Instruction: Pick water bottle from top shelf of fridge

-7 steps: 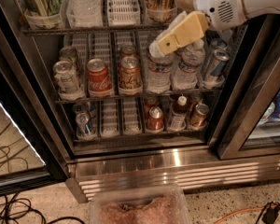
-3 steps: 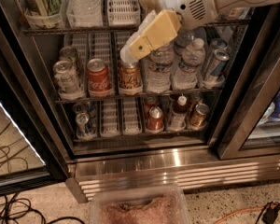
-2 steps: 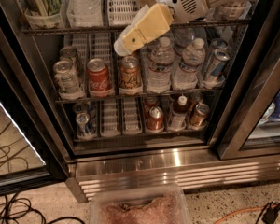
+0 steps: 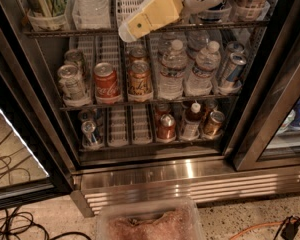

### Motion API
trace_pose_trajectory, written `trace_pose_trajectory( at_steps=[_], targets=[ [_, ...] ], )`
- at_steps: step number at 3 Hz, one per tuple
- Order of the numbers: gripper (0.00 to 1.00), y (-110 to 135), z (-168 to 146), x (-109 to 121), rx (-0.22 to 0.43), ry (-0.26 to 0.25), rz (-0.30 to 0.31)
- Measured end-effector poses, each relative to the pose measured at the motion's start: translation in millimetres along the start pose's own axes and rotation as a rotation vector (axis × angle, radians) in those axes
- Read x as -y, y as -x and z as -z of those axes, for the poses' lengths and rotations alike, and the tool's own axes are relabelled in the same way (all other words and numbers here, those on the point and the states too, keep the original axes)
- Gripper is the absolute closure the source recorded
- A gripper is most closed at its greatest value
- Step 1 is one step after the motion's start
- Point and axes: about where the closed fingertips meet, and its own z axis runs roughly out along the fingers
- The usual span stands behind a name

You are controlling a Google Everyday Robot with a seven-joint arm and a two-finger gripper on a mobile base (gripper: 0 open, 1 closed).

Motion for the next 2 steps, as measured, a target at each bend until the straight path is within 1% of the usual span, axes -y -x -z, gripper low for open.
trace_pose_trajectory(
  at_steps=[1, 2],
  targets=[
    [0.00, 0, -1, 0, 0.007, -0.009, -0.009],
    [0.00, 6, -16, 1, 0.081, -0.020, -0.033]
  ],
)
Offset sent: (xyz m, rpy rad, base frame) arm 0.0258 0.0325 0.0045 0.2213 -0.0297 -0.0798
